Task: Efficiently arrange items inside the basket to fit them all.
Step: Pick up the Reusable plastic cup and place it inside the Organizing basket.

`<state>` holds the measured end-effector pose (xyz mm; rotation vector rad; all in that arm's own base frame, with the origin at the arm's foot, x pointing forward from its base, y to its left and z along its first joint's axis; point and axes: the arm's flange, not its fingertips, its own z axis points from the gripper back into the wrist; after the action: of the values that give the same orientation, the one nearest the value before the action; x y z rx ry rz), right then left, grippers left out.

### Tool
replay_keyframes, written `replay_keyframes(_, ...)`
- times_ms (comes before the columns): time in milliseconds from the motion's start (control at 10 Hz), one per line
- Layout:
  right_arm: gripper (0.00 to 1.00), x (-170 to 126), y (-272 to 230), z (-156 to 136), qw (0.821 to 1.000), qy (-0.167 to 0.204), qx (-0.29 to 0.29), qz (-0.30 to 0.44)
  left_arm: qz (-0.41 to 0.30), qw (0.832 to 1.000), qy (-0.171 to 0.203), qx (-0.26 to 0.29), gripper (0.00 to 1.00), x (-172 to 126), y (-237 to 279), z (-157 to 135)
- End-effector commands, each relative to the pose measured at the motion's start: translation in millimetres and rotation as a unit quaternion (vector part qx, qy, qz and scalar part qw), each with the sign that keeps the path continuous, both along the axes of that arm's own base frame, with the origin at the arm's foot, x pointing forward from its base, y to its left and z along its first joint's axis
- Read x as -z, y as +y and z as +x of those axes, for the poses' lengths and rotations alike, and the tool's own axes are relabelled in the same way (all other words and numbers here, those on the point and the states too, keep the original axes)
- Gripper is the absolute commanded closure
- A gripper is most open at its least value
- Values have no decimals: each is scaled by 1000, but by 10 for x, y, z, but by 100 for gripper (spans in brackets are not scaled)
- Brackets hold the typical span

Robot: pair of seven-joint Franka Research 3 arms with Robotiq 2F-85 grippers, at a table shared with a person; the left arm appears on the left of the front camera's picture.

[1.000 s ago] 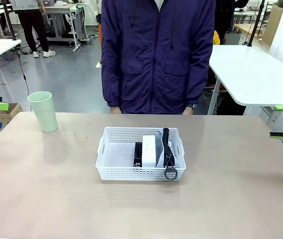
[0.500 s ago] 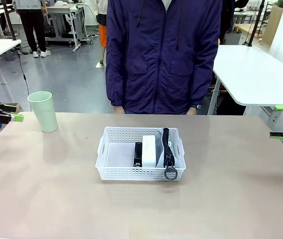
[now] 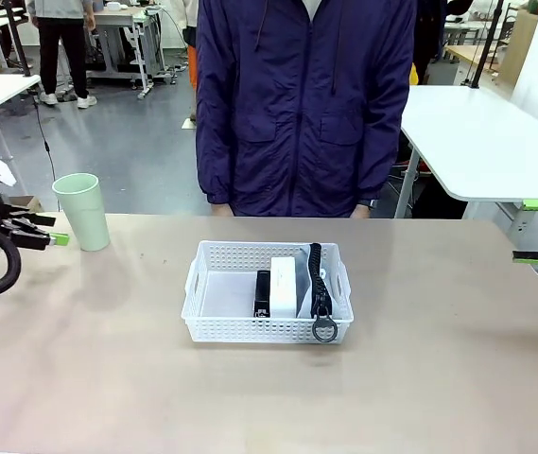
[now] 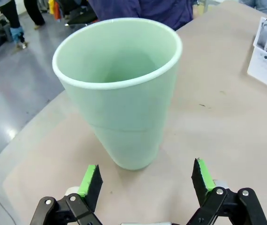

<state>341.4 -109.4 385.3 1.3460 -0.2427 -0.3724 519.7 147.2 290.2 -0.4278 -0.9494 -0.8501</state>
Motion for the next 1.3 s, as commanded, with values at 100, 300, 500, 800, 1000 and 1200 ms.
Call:
replay_keyframes(100,0,-57,0,-8,1000,4,1,5,-6,1000,-1,16,0,242,30,380)
replay_keyframes(300,0,-57,0,-8,1000,4,1,5,-17,1000,-11,21,0,320,12,482)
replay_keyframes(500,0,-57,0,-8,1000,4,1,5,-39,998,-14,41,0,392,-32,550)
replay_keyframes(800,0,-57,0,-8,1000,4,1,5,-51,996,-33,59,0,431,-148,592)
replay_keyframes(1000,0,-57,0,-8,1000,4,1,5,-75,993,-67,60,0,361,-204,579)
replay_keyframes(1200,0,-57,0,-8,1000,4,1,5,-94,991,-73,69,0,295,-236,549)
